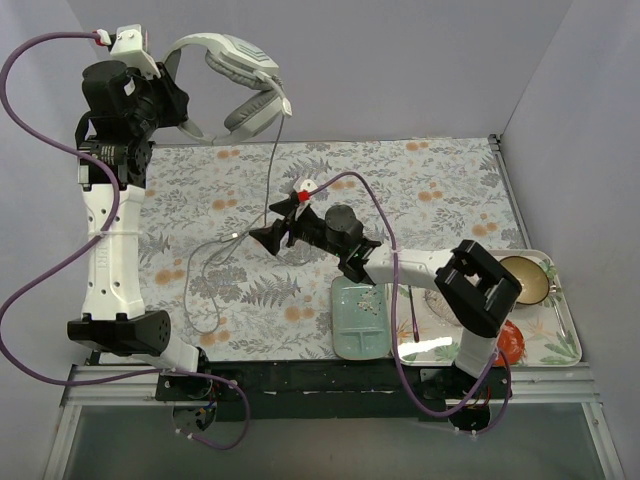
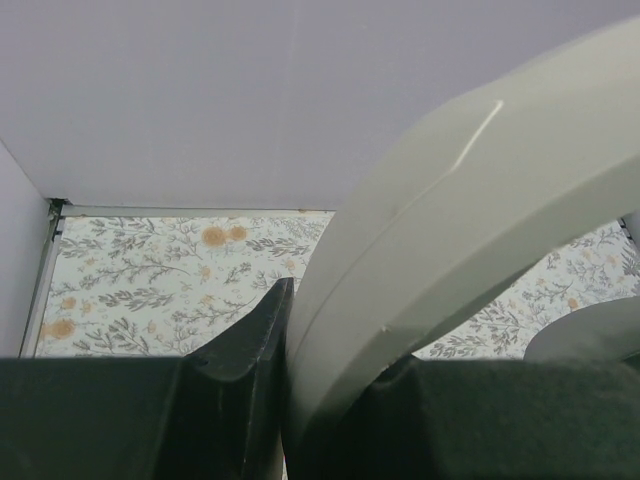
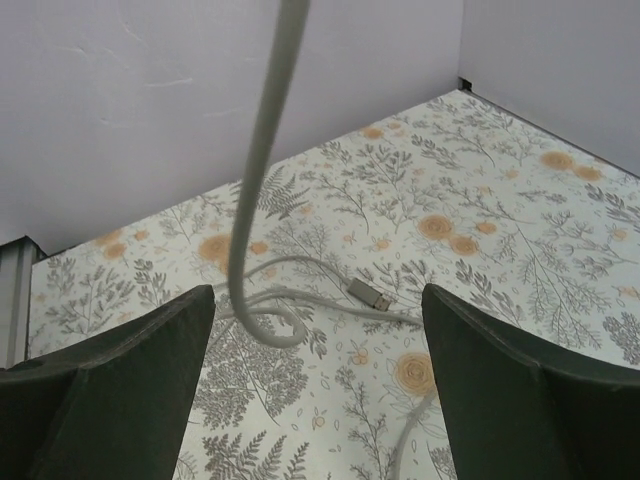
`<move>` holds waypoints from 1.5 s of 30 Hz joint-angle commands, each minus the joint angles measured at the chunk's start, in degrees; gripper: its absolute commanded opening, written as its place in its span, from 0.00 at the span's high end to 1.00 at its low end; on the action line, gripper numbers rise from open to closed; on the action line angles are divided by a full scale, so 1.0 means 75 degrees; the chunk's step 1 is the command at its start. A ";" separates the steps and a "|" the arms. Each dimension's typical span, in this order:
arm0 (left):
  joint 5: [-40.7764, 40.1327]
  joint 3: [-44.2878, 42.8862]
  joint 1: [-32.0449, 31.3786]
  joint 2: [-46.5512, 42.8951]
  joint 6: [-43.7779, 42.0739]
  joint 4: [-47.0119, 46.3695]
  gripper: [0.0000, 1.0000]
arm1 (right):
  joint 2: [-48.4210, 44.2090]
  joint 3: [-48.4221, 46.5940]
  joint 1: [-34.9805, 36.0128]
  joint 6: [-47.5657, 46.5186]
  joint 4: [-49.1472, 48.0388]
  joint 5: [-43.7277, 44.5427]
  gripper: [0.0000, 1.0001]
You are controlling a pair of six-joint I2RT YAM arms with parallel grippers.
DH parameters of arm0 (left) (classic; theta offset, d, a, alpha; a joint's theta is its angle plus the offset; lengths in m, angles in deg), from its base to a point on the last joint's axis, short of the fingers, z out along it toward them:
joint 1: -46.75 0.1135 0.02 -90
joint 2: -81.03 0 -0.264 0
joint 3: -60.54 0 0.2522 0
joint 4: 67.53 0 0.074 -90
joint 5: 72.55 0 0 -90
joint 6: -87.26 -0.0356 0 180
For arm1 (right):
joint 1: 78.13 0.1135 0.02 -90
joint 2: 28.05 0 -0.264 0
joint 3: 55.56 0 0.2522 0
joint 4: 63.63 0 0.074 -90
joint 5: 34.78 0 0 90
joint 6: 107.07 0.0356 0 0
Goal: Wrap the headphones
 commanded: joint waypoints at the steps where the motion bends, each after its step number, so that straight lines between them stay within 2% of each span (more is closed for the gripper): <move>1: 0.0176 -0.0464 0.0001 -0.0248 0.0403 -0.0496 1.00 | 0.0236 -0.0108 0.0002 0.0333 -0.1200 -0.0305 0.09; 5: 0.0387 -0.0664 0.0001 -0.0237 0.0579 -0.0415 1.00 | 0.0752 -0.0682 -0.0010 0.0590 -0.1503 -0.0526 0.10; 10: 0.0621 -0.0875 0.0001 -0.0271 0.0731 -0.0285 1.00 | 0.1420 -0.1139 -0.0045 0.1305 -0.2300 -0.0879 0.20; 20: 0.0785 -0.0946 0.0001 -0.0295 0.0825 -0.0262 1.00 | 0.1995 -0.1866 -0.0139 0.2137 -0.2453 -0.0949 0.34; 23: 0.0751 -0.0981 0.0001 -0.0295 0.0802 -0.0262 1.00 | 0.2101 -0.1961 -0.0162 0.2290 -0.2337 -0.1183 0.55; 24: 0.0716 -0.0969 0.0001 -0.0330 0.0790 -0.0251 1.00 | 0.2078 -0.1914 -0.0162 0.2337 -0.2267 -0.1184 0.70; 27: 0.0517 -0.0969 0.0001 -0.0377 0.0615 -0.0204 1.00 | 0.1704 -0.1271 -0.0291 0.2372 -0.1952 -0.1021 0.98; 28: 0.0435 -0.0911 0.0001 -0.0423 0.0533 -0.0204 1.00 | 0.1343 -0.1002 -0.0326 0.2187 -0.1787 -0.0916 0.99; 30: 0.0004 -0.0759 0.0001 -0.0494 0.0252 -0.0308 1.00 | 0.0931 -0.0486 -0.0432 0.1672 -0.0587 -0.0716 0.99; 32: -0.0466 -0.0268 0.0001 -0.0623 -0.0157 -0.0507 1.00 | 0.0217 -0.0251 -0.0490 0.0606 0.0576 -0.0215 0.99; 36: -0.2805 0.1289 0.0001 -0.0694 -0.1771 -0.1804 1.00 | -0.1072 0.0231 -0.0479 -0.1198 0.2990 0.0876 0.99; 37: -0.3079 0.1559 0.0001 -0.0659 -0.1985 -0.1971 1.00 | -0.1481 0.0161 -0.0467 -0.1562 0.3982 0.1238 0.99; 40: -0.3688 0.2428 -0.0069 -0.0472 -0.2571 -0.2499 1.00 | -0.1964 -0.0434 -0.0432 -0.2734 0.5709 0.2154 0.99; 41: -0.3819 0.2615 -0.0139 -0.0413 -0.2701 -0.2628 1.00 | -0.2024 -0.0611 -0.0420 -0.2992 0.6828 0.2504 0.99; 45: -0.4650 0.3492 -0.0513 -0.0015 -0.3322 -0.3493 1.00 | -0.2328 -0.1373 -0.0362 -0.3626 0.8548 0.2976 0.99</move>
